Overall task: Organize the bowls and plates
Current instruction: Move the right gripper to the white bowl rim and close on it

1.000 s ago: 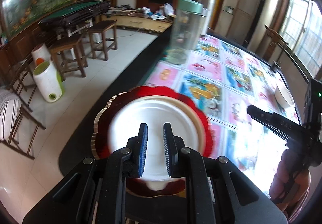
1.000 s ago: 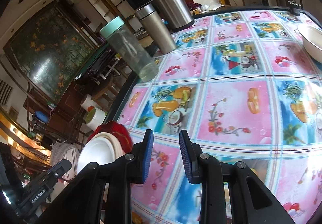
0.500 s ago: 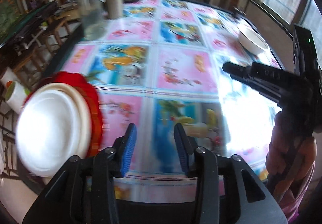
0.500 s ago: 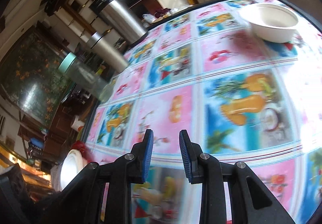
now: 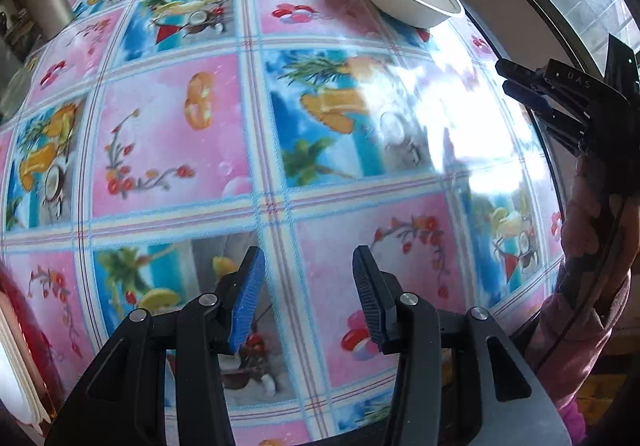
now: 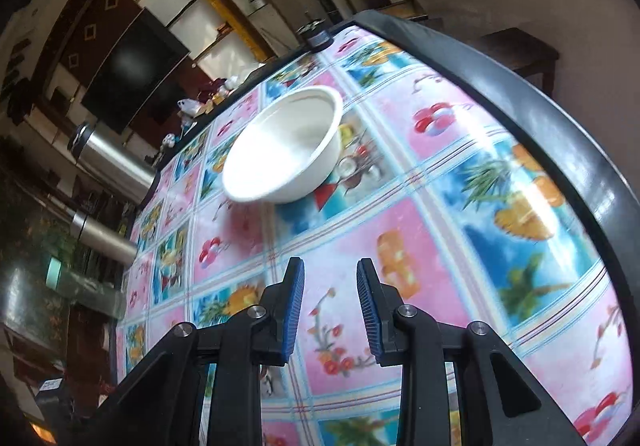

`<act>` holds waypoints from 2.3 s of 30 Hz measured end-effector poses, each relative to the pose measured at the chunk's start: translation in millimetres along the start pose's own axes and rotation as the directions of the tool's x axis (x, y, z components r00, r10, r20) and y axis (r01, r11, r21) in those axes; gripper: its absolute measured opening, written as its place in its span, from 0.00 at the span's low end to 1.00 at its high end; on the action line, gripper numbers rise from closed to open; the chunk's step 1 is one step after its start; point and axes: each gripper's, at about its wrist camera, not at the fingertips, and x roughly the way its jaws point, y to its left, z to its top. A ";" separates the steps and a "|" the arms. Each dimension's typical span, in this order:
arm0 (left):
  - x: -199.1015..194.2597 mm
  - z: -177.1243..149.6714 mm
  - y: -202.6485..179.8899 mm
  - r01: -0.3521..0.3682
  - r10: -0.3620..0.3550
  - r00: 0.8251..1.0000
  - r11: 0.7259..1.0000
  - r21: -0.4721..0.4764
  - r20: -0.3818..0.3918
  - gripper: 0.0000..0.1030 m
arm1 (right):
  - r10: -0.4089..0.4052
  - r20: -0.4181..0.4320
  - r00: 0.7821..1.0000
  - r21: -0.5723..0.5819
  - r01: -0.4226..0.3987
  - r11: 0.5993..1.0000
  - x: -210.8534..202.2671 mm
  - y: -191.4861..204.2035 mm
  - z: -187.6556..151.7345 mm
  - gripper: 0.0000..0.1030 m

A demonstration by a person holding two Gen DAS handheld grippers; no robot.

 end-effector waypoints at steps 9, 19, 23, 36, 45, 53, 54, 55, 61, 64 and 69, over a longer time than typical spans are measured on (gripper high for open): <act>-15.1 121.8 -25.1 0.001 -0.001 1.000 1.000 -0.014 -0.002 0.43 | 0.086 0.023 0.996 0.190 -0.088 0.978 3.2 -27.7 90.6 0.37; 6.9 220.4 -49.8 0.097 -0.093 0.995 0.989 -0.114 0.033 0.47 | 0.153 -0.080 0.985 0.234 -0.130 0.963 68.8 -27.1 108.0 0.39; 32.8 235.4 -54.9 0.132 -0.130 0.991 0.980 -0.151 0.024 0.47 | 0.157 -0.068 0.985 0.251 -0.135 0.958 71.6 -34.4 108.7 0.39; 53.5 251.4 -59.1 0.175 -0.156 0.981 0.965 -0.195 0.112 0.47 | 0.230 -0.050 0.972 0.305 -0.204 0.930 90.4 -42.6 105.6 0.39; 64.7 250.7 -51.2 0.163 -0.142 0.984 0.962 -0.221 0.107 0.47 | 0.221 -0.022 0.975 0.308 -0.204 0.929 95.5 -37.7 103.7 0.38; 70.6 251.5 -51.3 0.166 -0.143 0.983 0.960 -0.224 0.116 0.46 | 0.199 -0.013 0.980 0.312 -0.185 0.932 99.7 -39.3 102.1 0.35; 71.2 251.6 -50.9 0.166 -0.142 0.983 0.960 -0.225 0.116 0.46 | 0.193 -0.011 0.981 0.310 -0.180 0.933 99.9 -39.2 101.5 0.34; 71.0 251.7 -50.8 0.167 -0.143 0.983 0.960 -0.225 0.118 0.46 | 0.189 -0.012 0.982 0.305 -0.177 0.936 100.7 -38.0 101.7 0.34; 71.2 250.2 -50.7 0.157 -0.132 0.983 0.963 -0.217 0.128 0.46 | 0.171 -0.016 0.985 0.284 -0.159 0.945 104.9 -31.6 101.2 0.23; 70.1 248.7 -49.2 0.141 -0.113 0.984 0.967 -0.213 0.139 0.38 | 0.155 -0.019 0.988 0.275 -0.144 0.951 106.2 -30.7 100.6 0.13; 71.2 246.2 -46.6 0.102 -0.075 0.987 0.973 -0.204 0.139 0.22 | 0.140 -0.021 0.990 0.274 -0.129 0.953 106.1 -29.9 98.1 0.06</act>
